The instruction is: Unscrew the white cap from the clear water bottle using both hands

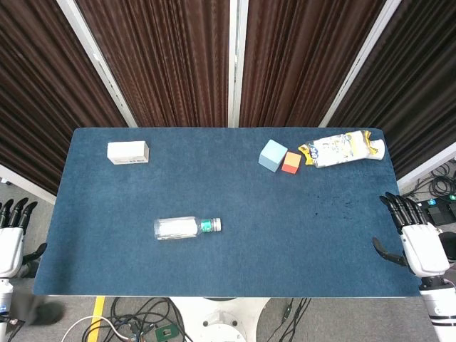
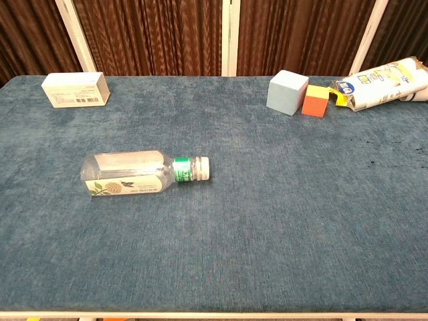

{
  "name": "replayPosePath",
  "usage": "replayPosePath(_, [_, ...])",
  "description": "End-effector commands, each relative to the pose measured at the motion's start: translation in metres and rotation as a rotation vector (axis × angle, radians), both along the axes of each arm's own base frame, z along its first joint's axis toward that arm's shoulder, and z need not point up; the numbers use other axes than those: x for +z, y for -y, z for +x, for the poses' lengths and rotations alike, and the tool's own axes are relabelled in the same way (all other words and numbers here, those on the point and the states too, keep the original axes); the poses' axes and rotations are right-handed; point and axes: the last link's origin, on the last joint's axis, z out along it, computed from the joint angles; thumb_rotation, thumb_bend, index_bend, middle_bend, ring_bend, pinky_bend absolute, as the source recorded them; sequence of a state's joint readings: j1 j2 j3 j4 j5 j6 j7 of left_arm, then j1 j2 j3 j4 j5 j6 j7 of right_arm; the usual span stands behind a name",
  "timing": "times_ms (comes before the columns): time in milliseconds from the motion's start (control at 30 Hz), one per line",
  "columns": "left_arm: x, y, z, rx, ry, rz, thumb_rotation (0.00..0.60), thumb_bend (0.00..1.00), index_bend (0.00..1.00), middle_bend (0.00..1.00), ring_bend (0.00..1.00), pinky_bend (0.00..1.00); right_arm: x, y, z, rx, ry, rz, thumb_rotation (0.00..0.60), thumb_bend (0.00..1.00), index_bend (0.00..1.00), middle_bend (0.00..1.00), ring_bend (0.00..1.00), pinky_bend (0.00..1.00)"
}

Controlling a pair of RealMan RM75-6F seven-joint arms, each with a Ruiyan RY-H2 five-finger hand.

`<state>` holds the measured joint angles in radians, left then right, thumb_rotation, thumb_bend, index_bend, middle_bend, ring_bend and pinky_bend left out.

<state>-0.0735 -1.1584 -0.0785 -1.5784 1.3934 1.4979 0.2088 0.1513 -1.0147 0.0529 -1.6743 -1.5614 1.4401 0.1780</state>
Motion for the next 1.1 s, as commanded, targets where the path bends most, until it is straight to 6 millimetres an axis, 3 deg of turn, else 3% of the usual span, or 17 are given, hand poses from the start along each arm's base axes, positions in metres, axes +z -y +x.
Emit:
replayPosePath(33, [0.0, 0.0, 0.0, 0.001, 0.006, -0.01, 0.6, 0.17, 0.13, 0.07, 0.0, 0.0, 0.0, 0.001, 0.001, 0.002, -0.002, 0.001, 0.6, 0.28, 0.03, 0.04, 0.0, 0.0])
replayPosePath(400, [0.0, -0.006, 0.007, -0.03, 0.027, -0.032, 0.6, 0.17, 0.13, 0.07, 0.0, 0.0, 0.008, -0.001, 0.003, 0.018, 0.001, -0.027, 0.6, 0.28, 0.03, 0.04, 0.0, 0.0])
replayPosePath(633, [-0.01, -0.048, 0.055, -0.235, 0.083, -0.163, 0.6, 0.17, 0.13, 0.07, 0.0, 0.0, 0.019, 0.003, 0.01, 0.064, -0.015, -0.061, 0.6, 0.28, 0.03, 0.04, 0.0, 0.0])
replayPosePath(867, [-0.053, -0.098, 0.114, -0.369, 0.17, -0.392, 0.6, 0.17, 0.13, 0.08, 0.0, 0.0, 0.023, 0.005, 0.013, 0.075, -0.029, -0.056, 0.6, 0.28, 0.03, 0.04, 0.0, 0.0])
replayPosePath(1100, [-0.108, -0.122, 0.132, -0.276, 0.254, -0.593, 0.6, 0.17, 0.13, 0.08, 0.0, 0.0, 0.024, 0.002, 0.005, 0.055, -0.016, -0.054, 0.6, 0.28, 0.03, 0.04, 0.0, 0.0])
